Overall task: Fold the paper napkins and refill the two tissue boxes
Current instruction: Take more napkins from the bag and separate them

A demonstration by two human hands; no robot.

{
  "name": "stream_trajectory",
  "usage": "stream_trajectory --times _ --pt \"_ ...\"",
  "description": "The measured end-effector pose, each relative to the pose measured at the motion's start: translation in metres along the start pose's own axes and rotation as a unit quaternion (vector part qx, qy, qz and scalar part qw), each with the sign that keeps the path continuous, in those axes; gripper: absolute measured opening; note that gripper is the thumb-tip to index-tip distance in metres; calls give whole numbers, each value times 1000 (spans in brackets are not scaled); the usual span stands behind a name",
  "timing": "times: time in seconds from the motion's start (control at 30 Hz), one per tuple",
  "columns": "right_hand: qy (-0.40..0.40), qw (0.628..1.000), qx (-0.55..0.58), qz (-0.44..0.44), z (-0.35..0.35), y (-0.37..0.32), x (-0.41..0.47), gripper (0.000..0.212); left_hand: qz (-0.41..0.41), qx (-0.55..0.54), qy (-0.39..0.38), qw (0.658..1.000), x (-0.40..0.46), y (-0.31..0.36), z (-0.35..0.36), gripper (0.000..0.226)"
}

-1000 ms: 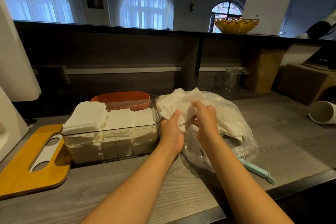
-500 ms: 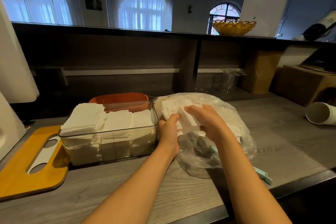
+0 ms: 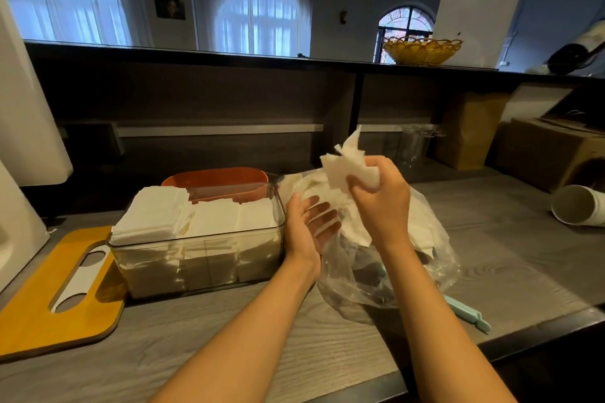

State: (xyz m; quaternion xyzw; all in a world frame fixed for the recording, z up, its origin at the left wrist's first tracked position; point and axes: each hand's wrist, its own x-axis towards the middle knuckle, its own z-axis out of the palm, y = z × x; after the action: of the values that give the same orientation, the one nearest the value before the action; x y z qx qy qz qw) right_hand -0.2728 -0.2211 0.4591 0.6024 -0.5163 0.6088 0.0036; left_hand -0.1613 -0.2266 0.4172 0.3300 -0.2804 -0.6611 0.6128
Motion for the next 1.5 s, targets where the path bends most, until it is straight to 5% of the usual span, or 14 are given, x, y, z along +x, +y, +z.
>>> stream_trajectory --times 0.07,0.17,0.23,0.4,0.57,0.73,0.9,1.17,1.27,1.33,1.5 --pt "-83 990 -90 -66 6 5 -1 22 -1 -14 -15 1000 -1 -1 0 60" --pt "-252 961 -109 -44 11 7 -4 22 -19 -65 -44 997 -4 0 0 61" --pt "-289 955 -69 -4 10 7 -4 22 -46 -92 -47 994 -5 3 1 64" --pt "-186 972 91 106 6 3 -3 22 -72 -71 -42 994 -6 1 2 54" --pt "-81 994 -27 72 9 10 2 28 -83 66 -36 994 0 -7 4 29" --pt "-132 977 17 165 7 18 6 34 -55 59 -127 989 -1 -6 1 29" --pt "-89 989 48 107 2 17 8 10 -74 59 -152 984 -6 -3 0 24" --pt "-46 994 -32 95 7 16 21 26 -107 -25 -156 982 -3 -1 0 49" --pt "-31 994 23 97 11 1 33 41 -113 -13 -143 983 -3 1 1 26" --pt "13 988 95 118 9 -4 45 33 -106 9 -110 988 2 -4 1 32" --pt "71 913 326 235 -4 -5 48 18 -52 -62 -43 996 13 -6 2 33"
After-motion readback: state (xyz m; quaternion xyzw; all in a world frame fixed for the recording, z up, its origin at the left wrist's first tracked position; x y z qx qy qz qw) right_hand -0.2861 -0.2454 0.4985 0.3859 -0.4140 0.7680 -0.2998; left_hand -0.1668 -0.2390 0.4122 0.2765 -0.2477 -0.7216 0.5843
